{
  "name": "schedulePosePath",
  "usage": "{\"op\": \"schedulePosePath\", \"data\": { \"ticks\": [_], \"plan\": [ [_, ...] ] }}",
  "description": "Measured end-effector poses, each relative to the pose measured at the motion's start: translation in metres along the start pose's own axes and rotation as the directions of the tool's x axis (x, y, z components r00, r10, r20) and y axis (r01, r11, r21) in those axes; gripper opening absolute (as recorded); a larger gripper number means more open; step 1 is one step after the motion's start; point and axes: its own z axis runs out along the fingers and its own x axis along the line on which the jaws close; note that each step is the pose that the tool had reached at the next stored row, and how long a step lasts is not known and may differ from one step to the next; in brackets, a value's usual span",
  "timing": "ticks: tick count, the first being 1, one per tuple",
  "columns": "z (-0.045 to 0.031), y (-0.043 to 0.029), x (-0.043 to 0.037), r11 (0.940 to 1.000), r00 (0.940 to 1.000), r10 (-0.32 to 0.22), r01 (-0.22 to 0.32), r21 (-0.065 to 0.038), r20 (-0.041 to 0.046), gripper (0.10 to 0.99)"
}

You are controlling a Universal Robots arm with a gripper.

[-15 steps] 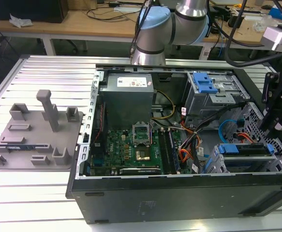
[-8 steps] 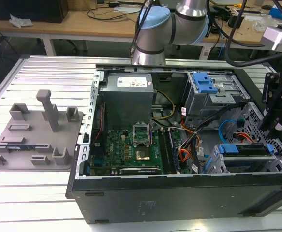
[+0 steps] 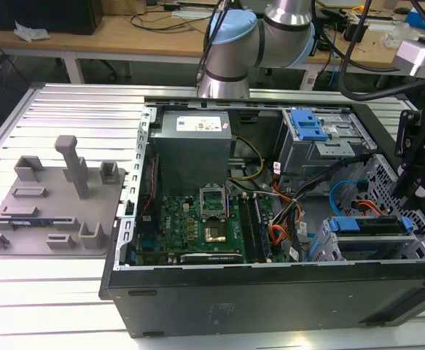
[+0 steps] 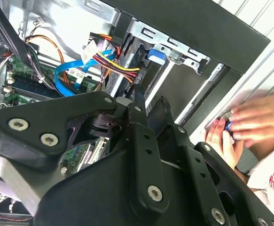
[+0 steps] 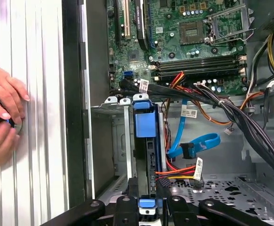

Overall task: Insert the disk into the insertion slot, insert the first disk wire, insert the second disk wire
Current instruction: 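Insert the second disk wire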

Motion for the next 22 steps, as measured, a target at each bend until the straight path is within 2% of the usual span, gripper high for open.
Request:
{"op": "schedulePosePath", "data": {
  "ticks": [4, 5, 7, 9, 10, 15, 19, 22],
  "plan": [
    [-0.0003, 0.0, -0.002, 1.0, 1.0, 0.0, 0.0, 0.0, -0.0044, 0.302],
    [-0.0034, 0.0013, -0.0184, 1.0, 0.9998, 0.002, -0.002, 0.001, -0.0204, 0.302],
    [-0.0082, 0.0031, -0.0432, 1.0, 0.9988, 0.004, -0.004, 0.003, -0.0488, 0.302],
    [-0.0097, 0.0045, -0.0516, 1.0, 0.9981, 0.005, -0.005, 0.004, -0.0621, 0.302],
    [-0.01, 0.0082, -0.0549, 1.0, 0.9972, 0.004, -0.004, 0.005, -0.074, 0.302],
    [-0.0073, 0.0192, -0.0554, 0.9997, 0.9959, -0.021, 0.022, 0.011, -0.0885, 0.302],
    [-0.0068, 0.0242, -0.0551, 0.9993, 0.9954, -0.034, 0.036, 0.014, -0.0893, 0.302],
    [-0.0066, 0.0259, -0.055, 0.9969, 0.9929, -0.074, 0.076, 0.022, -0.0929, 0.302]
  ]
}}
